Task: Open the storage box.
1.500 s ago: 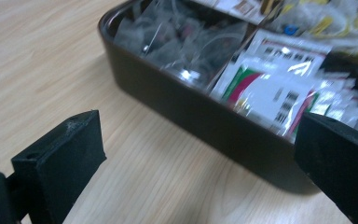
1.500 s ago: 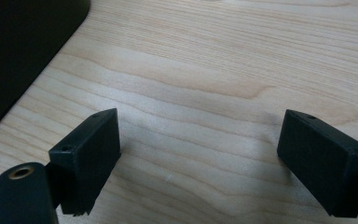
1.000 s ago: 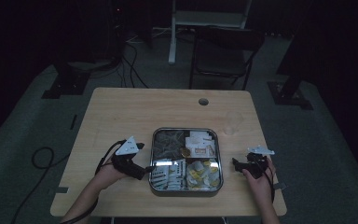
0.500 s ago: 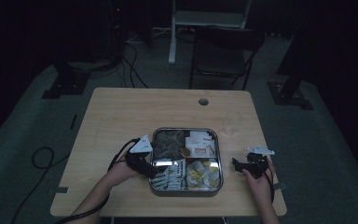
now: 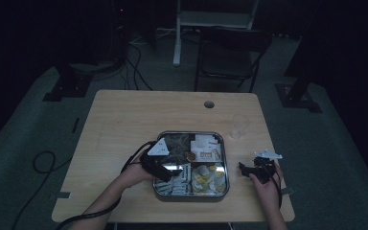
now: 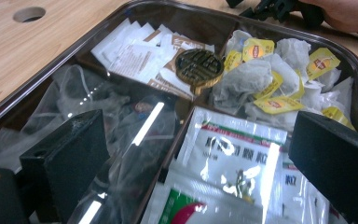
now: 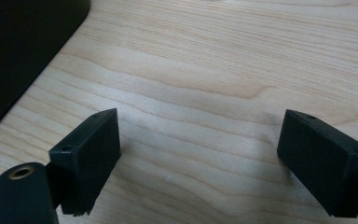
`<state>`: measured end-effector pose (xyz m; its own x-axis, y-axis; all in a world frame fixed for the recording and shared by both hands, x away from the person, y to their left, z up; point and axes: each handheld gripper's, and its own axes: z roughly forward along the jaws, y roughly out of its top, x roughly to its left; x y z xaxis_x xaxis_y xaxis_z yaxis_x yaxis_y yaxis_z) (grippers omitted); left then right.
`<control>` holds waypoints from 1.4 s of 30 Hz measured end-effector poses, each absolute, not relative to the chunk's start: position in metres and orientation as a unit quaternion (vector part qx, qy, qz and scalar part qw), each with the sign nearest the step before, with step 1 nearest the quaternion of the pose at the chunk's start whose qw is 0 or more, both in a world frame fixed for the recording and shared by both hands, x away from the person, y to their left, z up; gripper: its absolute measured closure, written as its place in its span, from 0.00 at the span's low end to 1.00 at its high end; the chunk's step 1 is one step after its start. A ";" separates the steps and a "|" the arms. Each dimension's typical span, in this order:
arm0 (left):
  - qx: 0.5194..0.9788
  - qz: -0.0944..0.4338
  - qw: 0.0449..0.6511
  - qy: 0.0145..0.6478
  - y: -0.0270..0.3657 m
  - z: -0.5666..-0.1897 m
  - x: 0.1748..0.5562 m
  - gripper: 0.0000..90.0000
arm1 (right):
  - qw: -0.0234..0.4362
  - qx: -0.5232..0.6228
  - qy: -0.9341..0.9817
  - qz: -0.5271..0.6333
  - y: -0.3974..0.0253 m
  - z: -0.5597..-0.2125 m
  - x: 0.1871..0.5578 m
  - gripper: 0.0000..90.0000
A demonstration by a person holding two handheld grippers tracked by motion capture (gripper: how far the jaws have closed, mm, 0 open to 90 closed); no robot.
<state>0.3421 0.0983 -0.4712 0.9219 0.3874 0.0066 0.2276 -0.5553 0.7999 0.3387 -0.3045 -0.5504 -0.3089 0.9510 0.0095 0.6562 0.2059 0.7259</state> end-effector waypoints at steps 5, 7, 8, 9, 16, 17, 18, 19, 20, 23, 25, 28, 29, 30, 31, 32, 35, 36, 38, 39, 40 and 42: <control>0.880 0.086 0.435 0.169 0.084 -0.473 0.347 0.05 | 0.229 0.542 0.741 0.322 -0.305 -0.550 0.339 0.14; 0.880 0.083 0.436 0.167 0.079 -0.473 0.348 0.06 | 0.229 0.542 0.742 0.322 -0.305 -0.550 0.339 0.14; 0.882 0.084 0.433 0.167 0.077 -0.474 0.349 0.06 | 0.229 0.542 0.741 0.322 -0.305 -0.550 0.339 0.15; 0.883 0.082 0.432 0.166 0.076 -0.475 0.350 0.06 | 0.229 0.541 0.742 0.323 -0.305 -0.550 0.339 0.15; 0.891 0.082 0.416 0.165 0.064 -0.478 0.356 0.07 | 0.228 0.540 0.743 0.323 -0.305 -0.550 0.338 0.15; 0.891 0.082 0.416 0.165 0.063 -0.477 0.357 0.07 | 0.228 0.540 0.743 0.323 -0.305 -0.550 0.338 0.15; 0.891 0.083 0.414 0.167 0.061 -0.477 0.357 0.08 | 0.228 0.540 0.743 0.323 -0.305 -0.550 0.338 0.15; 0.891 0.083 0.414 0.167 0.060 -0.476 0.358 0.13 | 0.228 0.540 0.743 0.323 -0.305 -0.550 0.338 0.15; 0.891 0.081 0.415 0.166 0.058 -0.476 0.359 0.16 | 0.228 0.540 0.743 0.323 -0.305 -0.550 0.338 0.15; 0.894 0.083 0.406 0.169 0.053 -0.475 0.362 0.17 | 0.228 0.540 0.743 0.323 -0.305 -0.550 0.338 0.15; 0.896 0.080 0.403 0.168 0.050 -0.475 0.364 0.18 | 0.228 0.540 0.743 0.323 -0.305 -0.550 0.338 0.15; 0.899 0.077 0.398 0.165 0.047 -0.475 0.365 0.28 | 0.228 0.540 0.743 0.323 -0.305 -0.550 0.338 0.15; 0.901 0.078 0.395 0.164 0.046 -0.475 0.366 0.33 | 0.228 0.540 0.743 0.323 -0.305 -0.550 0.338 0.15; 0.902 0.077 0.392 0.164 0.045 -0.476 0.366 0.37 | 0.228 0.540 0.743 0.323 -0.305 -0.550 0.338 0.15; 0.903 0.072 0.390 0.165 0.044 -0.476 0.367 0.40 | 0.228 0.540 0.743 0.323 -0.305 -0.550 0.338 0.15; 0.904 0.069 0.388 0.163 0.044 -0.477 0.367 0.43 | 0.228 0.540 0.743 0.323 -0.305 -0.550 0.338 0.15; 0.903 0.070 0.392 0.163 0.043 -0.477 0.367 0.51 | 0.228 0.540 0.743 0.323 -0.305 -0.550 0.338 0.15; 0.903 0.070 0.392 0.163 0.043 -0.477 0.367 0.54 | 0.228 0.540 0.743 0.323 -0.305 -0.550 0.338 0.15; 0.902 0.074 0.391 0.167 0.041 -0.476 0.368 0.63 | 0.228 0.540 0.743 0.323 -0.305 -0.550 0.338 0.15; 0.902 0.074 0.391 0.167 0.041 -0.476 0.368 0.65 | 0.228 0.540 0.743 0.323 -0.305 -0.550 0.338 0.15; 0.902 0.076 0.389 0.168 0.040 -0.476 0.368 0.65 | 0.229 0.540 0.743 0.323 -0.305 -0.550 0.338 0.15; 0.903 0.076 0.389 0.168 0.040 -0.476 0.368 0.66 | 0.229 0.540 0.743 0.323 -0.305 -0.550 0.338 0.15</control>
<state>0.3678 0.0397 -0.4759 0.9318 0.3629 0.0064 0.2447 -0.6413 0.7272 0.3381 -0.3050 -0.5504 -0.3122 0.9500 0.0096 0.6546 0.2078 0.7269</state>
